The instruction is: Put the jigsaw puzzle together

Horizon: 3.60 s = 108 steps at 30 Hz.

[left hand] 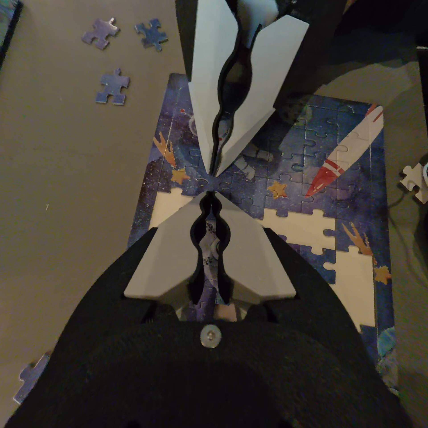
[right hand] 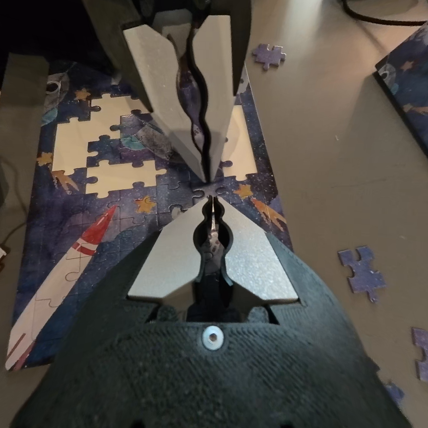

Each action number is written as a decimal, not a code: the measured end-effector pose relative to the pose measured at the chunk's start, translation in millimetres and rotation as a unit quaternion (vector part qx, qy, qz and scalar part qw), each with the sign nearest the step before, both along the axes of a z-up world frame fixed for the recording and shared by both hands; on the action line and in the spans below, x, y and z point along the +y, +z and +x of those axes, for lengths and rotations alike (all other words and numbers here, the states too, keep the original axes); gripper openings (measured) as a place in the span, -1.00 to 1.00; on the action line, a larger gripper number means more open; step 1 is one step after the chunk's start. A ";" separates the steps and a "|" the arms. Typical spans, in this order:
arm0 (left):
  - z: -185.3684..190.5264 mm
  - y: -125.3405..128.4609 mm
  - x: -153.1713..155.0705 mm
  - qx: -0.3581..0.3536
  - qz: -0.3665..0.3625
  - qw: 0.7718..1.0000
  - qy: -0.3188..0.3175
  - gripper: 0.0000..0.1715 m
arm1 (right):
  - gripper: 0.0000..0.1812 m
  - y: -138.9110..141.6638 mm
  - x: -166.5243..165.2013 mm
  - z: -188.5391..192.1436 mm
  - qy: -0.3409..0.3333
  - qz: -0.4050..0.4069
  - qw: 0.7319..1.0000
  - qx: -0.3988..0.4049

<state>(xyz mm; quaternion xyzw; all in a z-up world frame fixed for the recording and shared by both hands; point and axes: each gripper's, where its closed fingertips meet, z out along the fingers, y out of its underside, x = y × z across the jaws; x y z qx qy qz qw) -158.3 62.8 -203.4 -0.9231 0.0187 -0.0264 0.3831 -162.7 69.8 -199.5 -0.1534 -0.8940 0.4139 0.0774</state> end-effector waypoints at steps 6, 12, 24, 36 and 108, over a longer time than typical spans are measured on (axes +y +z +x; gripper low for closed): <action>3.7 -1.0 0.9 -0.005 -0.010 1.000 0.000 -1.00 | -1.00 -0.3 -0.8 -0.1 -0.003 0.001 1.000 0.001; 0.0 -1.1 -1.0 -0.027 -0.027 0.999 0.027 -1.00 | -1.00 -0.6 -1.4 0.1 -0.007 0.001 1.000 0.000; -9.6 -2.3 -2.7 0.029 -0.034 0.998 0.037 -1.00 | -1.00 -0.3 -0.2 -3.4 -0.021 0.003 1.000 0.006; -2.9 0.0 -8.5 -0.023 -0.011 1.000 0.018 -0.78 | -0.88 -0.5 3.9 -4.7 -0.027 0.002 1.000 0.008; -68.5 12.3 -38.3 0.027 0.011 0.988 0.149 -1.00 | -1.00 15.1 8.7 -9.4 -0.055 -0.025 0.998 0.028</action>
